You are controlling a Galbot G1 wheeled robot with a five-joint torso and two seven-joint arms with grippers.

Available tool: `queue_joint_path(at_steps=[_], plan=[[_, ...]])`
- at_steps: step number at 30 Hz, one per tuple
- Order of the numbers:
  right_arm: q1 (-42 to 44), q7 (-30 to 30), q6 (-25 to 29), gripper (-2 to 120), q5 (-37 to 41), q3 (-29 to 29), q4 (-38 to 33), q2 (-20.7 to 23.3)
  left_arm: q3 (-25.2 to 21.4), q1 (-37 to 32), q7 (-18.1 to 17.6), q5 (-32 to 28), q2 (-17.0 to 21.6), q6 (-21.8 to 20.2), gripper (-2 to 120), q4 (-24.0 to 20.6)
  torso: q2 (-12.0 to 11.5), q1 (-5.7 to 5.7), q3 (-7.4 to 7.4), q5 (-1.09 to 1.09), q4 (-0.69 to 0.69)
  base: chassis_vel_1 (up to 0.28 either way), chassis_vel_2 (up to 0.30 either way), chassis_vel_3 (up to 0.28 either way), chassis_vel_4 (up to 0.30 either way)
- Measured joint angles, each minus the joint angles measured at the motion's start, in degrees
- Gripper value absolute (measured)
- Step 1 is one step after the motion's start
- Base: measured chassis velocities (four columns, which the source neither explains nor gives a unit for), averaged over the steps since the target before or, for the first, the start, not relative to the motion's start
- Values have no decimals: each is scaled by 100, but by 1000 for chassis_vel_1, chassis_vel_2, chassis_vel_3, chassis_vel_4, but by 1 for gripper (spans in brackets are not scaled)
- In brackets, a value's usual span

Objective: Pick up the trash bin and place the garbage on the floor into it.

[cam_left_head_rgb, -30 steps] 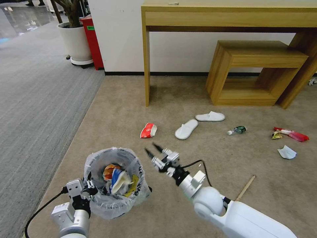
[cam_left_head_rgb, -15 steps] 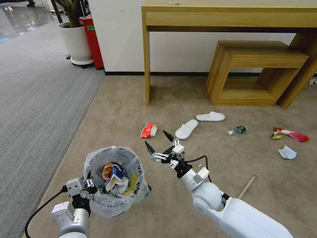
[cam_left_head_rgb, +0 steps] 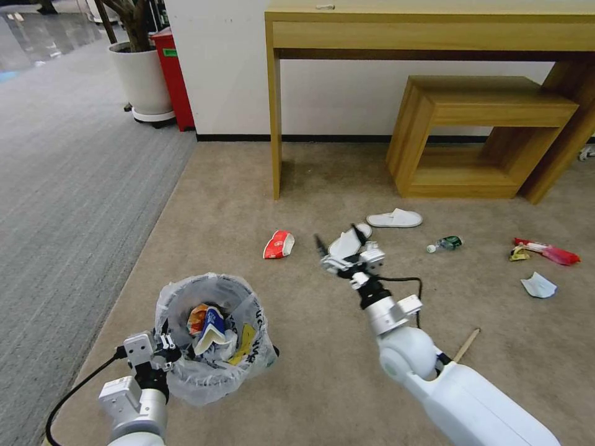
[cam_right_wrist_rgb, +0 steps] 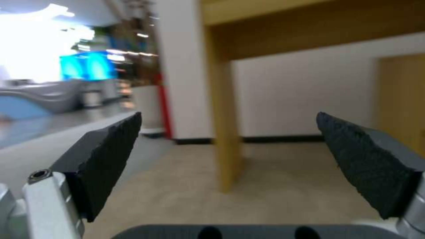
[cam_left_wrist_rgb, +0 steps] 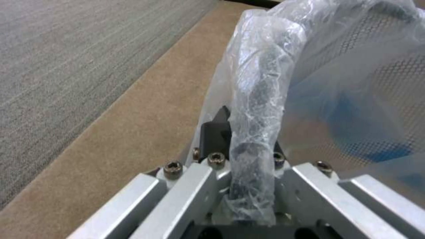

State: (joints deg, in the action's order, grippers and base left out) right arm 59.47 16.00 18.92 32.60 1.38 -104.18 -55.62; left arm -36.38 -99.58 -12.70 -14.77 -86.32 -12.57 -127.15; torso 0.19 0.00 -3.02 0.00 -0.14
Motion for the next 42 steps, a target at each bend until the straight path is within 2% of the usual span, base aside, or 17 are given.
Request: queue_joint_path(at_steps=[2, 4, 6, 8, 10, 13, 20, 27, 28, 31, 34, 40, 42], plan=[[39, 50, -31, 100, 12, 57, -11, 0, 0, 6, 3, -2, 3, 9, 1, 14, 0, 0, 0, 0, 0, 0, 0, 0, 0], [330, 398, -255, 100, 74, 445, -147, 18, 27, 47, 12, -12, 20, 30, 1, 82, 0, 0, 0, 1, 0, 0, 0, 0, 0], [399, 474, -294, 100, 92, 530, -183, 22, 35, 60, 13, -17, 22, 30, 1, 99, 0, 0, 0, 0, 0, 0, 0, 0, 0], [755, 799, -493, 100, 293, 967, -312, 27, 51, 129, -2, -97, 42, 30, 1, 199, 0, 0, 0, 1, 0, 0, 0, 0, 0], [862, 902, -545, 100, 349, 1094, -335, 27, 54, 150, -11, -123, 47, 30, 1, 232, 0, 0, 0, 0, 0, 0, 0, 0, 0], [1260, 1094, -665, 100, 685, 1667, -459, 63, 63, 229, -46, -233, 55, 32, 1, 359, 0, 0, 0, 0, -1, 0, 0, 0, 0], [1846, 1575, -975, 100, 1286, 2263, -632, 131, 48, 283, -76, -401, 82, 48, 1, 454, 0, 0, 0, 2, -1, 0, 0, 0, 0], [1973, 2259, -1453, 100, 1923, 2577, -582, 238, -6, 251, -86, -463, 107, 111, 1, 555, 0, 0, 0, 0, 1, 0, 0, 0, 0], [2009, 2529, -1743, 100, 2185, 2645, -538, 287, -19, 248, -86, -469, 107, 127, 1, 569, 0, 0, 0, 0, 1, 0, 0, 0, 0], [2046, 2712, -1973, 100, 2356, 2693, -477, 314, -29, 248, -86, -473, 112, 138, 1, 583, 0, 0, 0, 0, 0, 0, 0, 0, 0], [2072, 3186, -2453, 100, 2763, 2717, -186, 343, -35, 278, -86, -477, 126, 154, 1, 659, 0, 0, 0, 0, 0, 0, 0, 0, 0], [2074, 3305, -2728, 100, 2858, 2624, 349, 342, -30, 327, -83, -477, 126, 179, 1, 750, 0, 0, 0, -1, 0, 0, 0, 0, 0], [1996, 3239, -2750, 100, 2787, 2543, 722, 317, -30, 341, -82, -477, 126, 193, 1, 780, 0, 0, 0, -1, 0, 0, 0, 0, 0]])
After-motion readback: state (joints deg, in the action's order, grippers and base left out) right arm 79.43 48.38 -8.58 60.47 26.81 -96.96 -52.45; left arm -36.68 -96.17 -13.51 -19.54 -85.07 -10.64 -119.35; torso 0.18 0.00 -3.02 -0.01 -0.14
